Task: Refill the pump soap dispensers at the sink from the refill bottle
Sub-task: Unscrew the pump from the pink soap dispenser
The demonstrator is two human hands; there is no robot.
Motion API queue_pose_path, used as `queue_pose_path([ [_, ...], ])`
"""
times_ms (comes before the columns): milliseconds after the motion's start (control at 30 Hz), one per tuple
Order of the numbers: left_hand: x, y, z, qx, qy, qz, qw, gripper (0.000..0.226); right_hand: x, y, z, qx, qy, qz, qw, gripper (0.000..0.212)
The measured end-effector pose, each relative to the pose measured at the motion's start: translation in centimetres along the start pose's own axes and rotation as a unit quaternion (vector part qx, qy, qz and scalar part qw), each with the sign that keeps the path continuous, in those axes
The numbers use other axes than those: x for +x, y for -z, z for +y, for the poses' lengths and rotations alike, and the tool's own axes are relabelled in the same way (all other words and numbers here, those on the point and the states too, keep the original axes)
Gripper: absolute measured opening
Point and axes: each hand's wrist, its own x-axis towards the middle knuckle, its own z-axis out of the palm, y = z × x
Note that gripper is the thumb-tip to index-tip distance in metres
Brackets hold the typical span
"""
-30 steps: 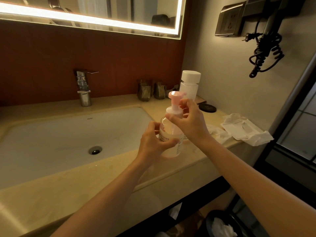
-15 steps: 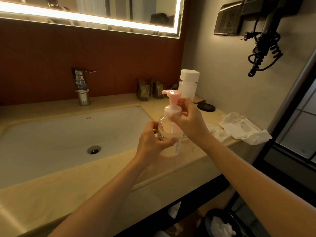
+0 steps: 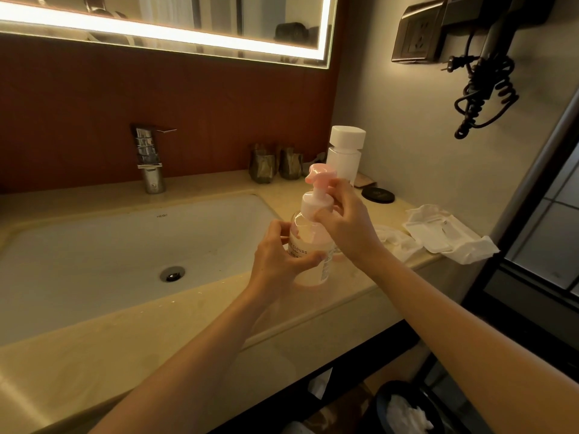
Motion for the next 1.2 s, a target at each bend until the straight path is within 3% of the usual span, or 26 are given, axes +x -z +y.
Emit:
queue_pose_path([
  [233,0.11,-0.02,-0.14,0.008,-0.007,-0.003,1.000,0.054,-0.05,-0.25,0.20,-0.074,0.028,0.058,0.995,0.057],
  [467,0.18,0.02,-0.24,0.006,-0.003,-0.001,1.000,0.053,-0.11,0.03,-0.24,-0.013,-0.012,-0.003,1.000,0.049],
  [667,0.06,-0.04,-0.36,0.006,-0.004,-0.003,1.000,0.054,-0.13,-0.27,-0.01,-0.075,0.026,0.055,0.995,0.056],
  [900,0.04,-0.04,0.12,0.001,0.003,0.002,1.000,0.053,-0.28,-0.25,-0.32,-0.013,0.004,0.008,1.000,0.047],
  [1100,-0.07,-0.01,0.25,0.003,0.001,0.000,1.000,0.054,-0.34,-0.52,-0.09,-0.069,0.020,0.056,0.996,0.059],
  [1200,-0.06,-0.08,0.15,0.003,0.003,0.000,1.000,0.055,-0.37,-0.41,-0.09,-0.054,0.014,0.049,0.997,0.053],
])
